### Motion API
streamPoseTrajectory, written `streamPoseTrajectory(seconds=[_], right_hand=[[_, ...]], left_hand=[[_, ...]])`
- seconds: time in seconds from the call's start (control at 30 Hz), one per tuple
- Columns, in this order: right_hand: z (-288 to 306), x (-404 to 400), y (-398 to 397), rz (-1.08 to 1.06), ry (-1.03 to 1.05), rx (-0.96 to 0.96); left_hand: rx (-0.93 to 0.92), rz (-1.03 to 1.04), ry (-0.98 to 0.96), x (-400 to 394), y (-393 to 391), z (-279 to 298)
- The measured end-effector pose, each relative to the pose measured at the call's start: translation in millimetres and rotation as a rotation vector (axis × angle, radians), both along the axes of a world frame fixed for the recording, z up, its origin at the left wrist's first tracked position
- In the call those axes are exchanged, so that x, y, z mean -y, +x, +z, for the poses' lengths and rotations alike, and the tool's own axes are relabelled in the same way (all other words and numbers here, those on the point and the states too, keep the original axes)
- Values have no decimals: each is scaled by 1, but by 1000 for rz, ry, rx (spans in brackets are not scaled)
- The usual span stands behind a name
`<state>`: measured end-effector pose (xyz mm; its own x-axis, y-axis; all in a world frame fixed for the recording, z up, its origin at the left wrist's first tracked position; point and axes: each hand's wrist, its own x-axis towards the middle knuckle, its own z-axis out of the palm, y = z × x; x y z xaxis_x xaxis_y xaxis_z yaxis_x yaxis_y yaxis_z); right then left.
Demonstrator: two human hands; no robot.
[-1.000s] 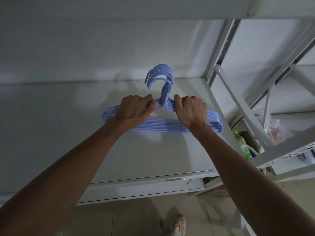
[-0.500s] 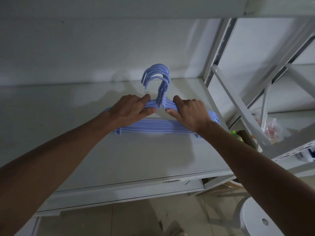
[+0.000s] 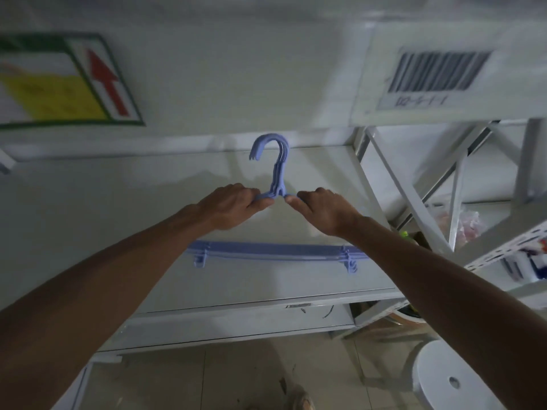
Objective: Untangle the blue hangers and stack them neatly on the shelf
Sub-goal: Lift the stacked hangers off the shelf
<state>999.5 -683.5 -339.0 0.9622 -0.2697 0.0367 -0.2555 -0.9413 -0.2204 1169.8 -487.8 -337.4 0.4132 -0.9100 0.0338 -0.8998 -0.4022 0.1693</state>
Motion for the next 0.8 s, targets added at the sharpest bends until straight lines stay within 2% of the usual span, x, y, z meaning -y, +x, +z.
streamPoseTrajectory(seconds=[0.13, 0.33, 0.5, 0.8], right_hand=[[30, -15, -14, 69, 196, -102], [72, -39, -36, 180, 230, -198], [86, -66, -52, 316, 258, -233], [85, -147, -88, 578, 262, -315]], left_hand=[[-192, 94, 51, -21, -27, 24], [-316, 246, 48, -65, -84, 61], [-317, 415, 38, -107, -133, 74], [-334, 615, -13, -204, -226, 60]])
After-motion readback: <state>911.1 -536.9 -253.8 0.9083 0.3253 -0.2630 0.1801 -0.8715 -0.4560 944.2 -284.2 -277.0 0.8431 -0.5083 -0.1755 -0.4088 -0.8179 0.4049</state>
